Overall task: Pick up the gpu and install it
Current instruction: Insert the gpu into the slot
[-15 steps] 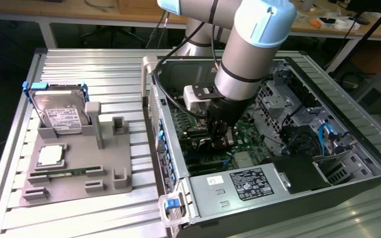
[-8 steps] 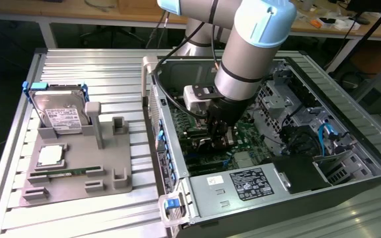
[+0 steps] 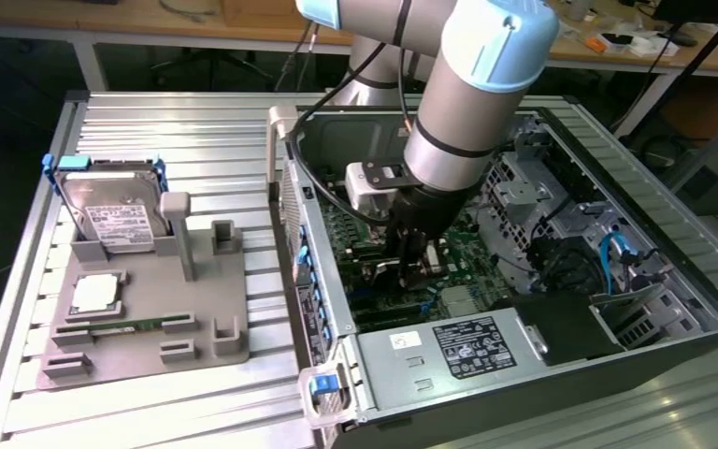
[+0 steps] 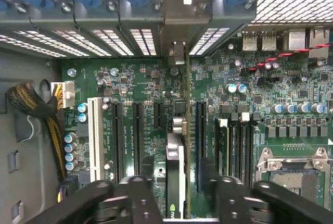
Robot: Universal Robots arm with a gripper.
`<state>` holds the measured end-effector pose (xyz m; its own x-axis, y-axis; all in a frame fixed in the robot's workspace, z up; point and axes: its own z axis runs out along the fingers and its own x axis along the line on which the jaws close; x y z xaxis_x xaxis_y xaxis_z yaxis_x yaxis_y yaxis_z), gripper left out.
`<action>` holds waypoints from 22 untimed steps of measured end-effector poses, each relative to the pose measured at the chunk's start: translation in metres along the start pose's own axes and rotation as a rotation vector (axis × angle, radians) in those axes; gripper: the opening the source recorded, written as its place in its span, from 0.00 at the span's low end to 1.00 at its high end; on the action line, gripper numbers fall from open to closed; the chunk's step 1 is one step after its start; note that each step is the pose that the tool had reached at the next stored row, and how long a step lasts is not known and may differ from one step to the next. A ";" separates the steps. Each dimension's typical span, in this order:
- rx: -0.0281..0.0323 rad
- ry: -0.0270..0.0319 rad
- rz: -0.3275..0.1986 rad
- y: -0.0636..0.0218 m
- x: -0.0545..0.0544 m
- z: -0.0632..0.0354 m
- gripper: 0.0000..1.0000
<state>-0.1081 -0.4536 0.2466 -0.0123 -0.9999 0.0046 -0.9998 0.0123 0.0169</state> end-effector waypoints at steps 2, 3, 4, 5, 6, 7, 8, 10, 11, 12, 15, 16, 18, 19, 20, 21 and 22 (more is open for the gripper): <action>0.0000 -0.0001 0.000 0.0000 0.000 0.0000 0.58; 0.0001 -0.0001 0.000 0.0000 0.000 0.0000 0.58; 0.0001 -0.0001 0.000 -0.0001 0.000 -0.0004 0.58; 0.0000 0.0002 0.000 0.0000 0.000 -0.0031 0.58; 0.0000 0.0000 0.000 0.0001 0.000 -0.0076 0.58; 0.0000 0.0000 0.000 0.0001 0.000 -0.0120 0.58; 0.0000 0.0000 0.000 0.0002 0.000 -0.0165 0.58; 0.0001 -0.0002 0.000 0.0005 0.000 -0.0332 0.58; -0.0001 0.0002 0.000 0.0006 0.000 -0.0359 0.58; 0.0001 -0.0003 0.001 0.0006 0.000 -0.0356 0.58; 0.0001 -0.0003 0.002 0.0006 0.000 -0.0357 0.51; 0.0001 -0.0002 0.003 0.0006 0.000 -0.0357 0.44; 0.0001 -0.0002 0.004 0.0006 0.000 -0.0357 0.38; 0.0000 -0.0002 0.004 0.0006 0.000 -0.0357 0.32; 0.0001 -0.0002 0.005 0.0006 0.000 -0.0357 0.26; 0.0000 -0.0002 0.006 0.0006 0.000 -0.0357 0.26; 0.0001 -0.0002 0.007 0.0006 0.000 -0.0357 0.20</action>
<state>-0.1080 -0.4535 0.2823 -0.0190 -0.9998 0.0044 -0.9997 0.0191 0.0168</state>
